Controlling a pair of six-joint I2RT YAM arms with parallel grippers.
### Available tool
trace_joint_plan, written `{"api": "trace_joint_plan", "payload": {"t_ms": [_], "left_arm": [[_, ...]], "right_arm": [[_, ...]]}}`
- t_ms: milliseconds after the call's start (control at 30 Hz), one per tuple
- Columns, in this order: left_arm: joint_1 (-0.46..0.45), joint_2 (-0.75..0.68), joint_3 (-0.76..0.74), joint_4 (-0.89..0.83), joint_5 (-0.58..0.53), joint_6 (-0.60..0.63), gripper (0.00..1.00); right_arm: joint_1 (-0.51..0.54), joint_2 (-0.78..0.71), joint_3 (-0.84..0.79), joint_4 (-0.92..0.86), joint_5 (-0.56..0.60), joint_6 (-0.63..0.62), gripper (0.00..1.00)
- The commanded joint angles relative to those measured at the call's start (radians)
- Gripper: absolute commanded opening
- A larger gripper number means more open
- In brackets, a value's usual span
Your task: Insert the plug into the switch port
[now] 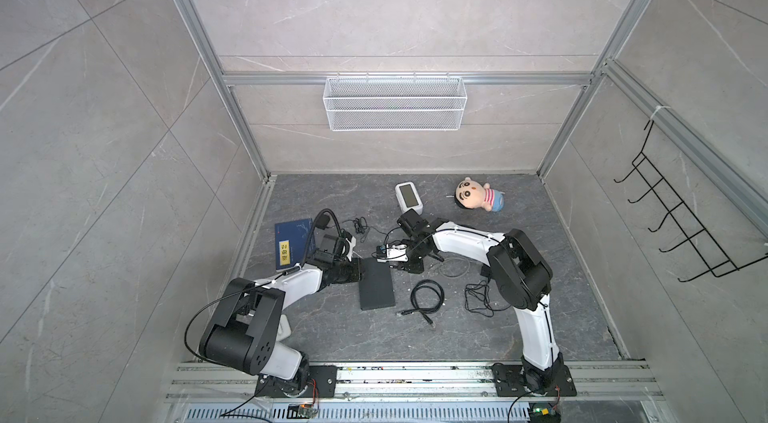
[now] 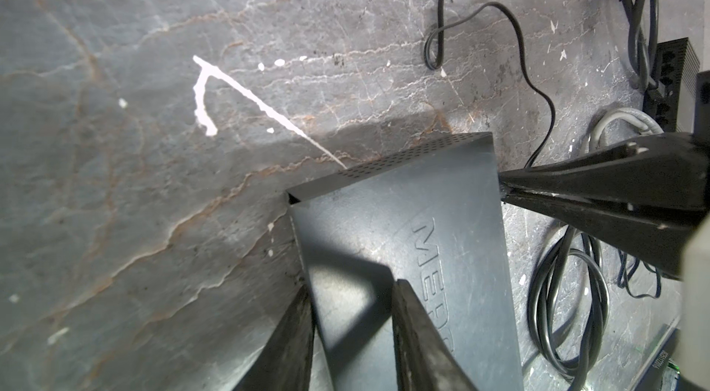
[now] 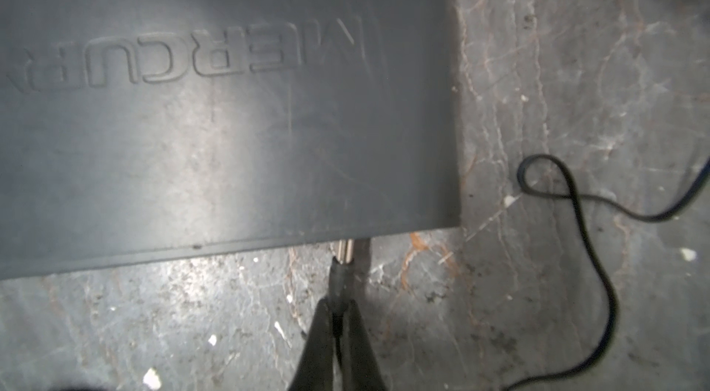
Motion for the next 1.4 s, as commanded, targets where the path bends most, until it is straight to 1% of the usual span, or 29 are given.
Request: {"api": "trace_joint_plan", "payload": {"t_ms": [0,533,867,1167,1367], "left_arm": [[-0.014,0.033,0.041,0.044,0.09,0.03,0.35],[-0.013,0.059,0.079,0.023,0.086,0.04,0.35],[-0.012,0.068,0.098,0.01,0.086,0.056,0.34],[-0.012,0.092,0.15,-0.014,0.118,0.109,0.34],[-0.012,0.113,0.164,-0.011,0.12,0.117,0.34]], "right_arm": [[0.004,-0.035,-0.023,0.055,-0.041,-0.014,0.04],[-0.003,-0.076,-0.075,0.107,-0.1,-0.019,0.04],[0.002,-0.089,-0.09,0.106,-0.134,-0.032,0.04],[0.007,-0.105,-0.11,0.128,-0.13,-0.039,0.04],[0.004,-0.087,-0.09,0.161,-0.066,-0.024,0.04]]}}
